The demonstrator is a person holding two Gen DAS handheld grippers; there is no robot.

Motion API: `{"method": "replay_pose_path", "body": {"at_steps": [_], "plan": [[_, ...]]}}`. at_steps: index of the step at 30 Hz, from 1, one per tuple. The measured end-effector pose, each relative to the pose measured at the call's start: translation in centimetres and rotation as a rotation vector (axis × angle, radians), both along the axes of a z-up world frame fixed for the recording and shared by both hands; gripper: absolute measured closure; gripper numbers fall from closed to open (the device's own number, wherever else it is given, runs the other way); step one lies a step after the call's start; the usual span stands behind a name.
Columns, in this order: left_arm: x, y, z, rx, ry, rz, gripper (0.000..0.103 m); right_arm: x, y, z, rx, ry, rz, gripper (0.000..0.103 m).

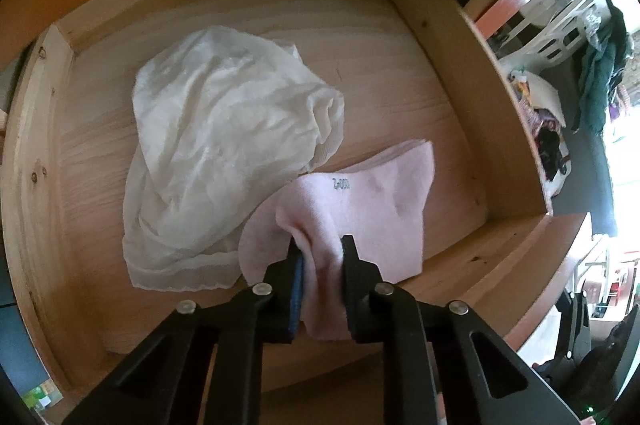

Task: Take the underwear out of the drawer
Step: 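Grasp the pink sock with the left gripper, then lift the pink sock out of the drawer and carry it toward the bed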

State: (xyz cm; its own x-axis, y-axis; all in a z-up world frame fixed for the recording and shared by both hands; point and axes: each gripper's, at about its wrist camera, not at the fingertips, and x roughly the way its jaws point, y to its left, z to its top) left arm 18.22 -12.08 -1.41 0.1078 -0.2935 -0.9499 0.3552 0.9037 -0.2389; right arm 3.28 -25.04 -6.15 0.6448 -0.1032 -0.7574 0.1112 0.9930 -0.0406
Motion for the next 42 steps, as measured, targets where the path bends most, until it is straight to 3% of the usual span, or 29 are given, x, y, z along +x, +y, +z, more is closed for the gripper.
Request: {"method": "replay_pose_path", "body": {"at_steps": [7,21,28,42], "plan": [[-0.6,2.3,3.1,-0.145,-0.083,0.076,0.088,0.0,0.0,0.0,0.001,0.002,-0.002,0.000],[-3.8,7.8,6.6,-0.414,-0.201,0.214,0.089,-0.1,0.1,0.1,-0.009,0.004,-0.001,0.000],[-5.4,9.1,9.0,-0.507,-0.270,0.261,0.089,-0.1,0.1,0.2,-0.017,0.005,0.000,0.000],[-10.4,11.7,13.9,-0.607,-0.430,0.295,0.089,-0.2,0.3,0.5,-0.031,0.004,0.002,0.000]]}}
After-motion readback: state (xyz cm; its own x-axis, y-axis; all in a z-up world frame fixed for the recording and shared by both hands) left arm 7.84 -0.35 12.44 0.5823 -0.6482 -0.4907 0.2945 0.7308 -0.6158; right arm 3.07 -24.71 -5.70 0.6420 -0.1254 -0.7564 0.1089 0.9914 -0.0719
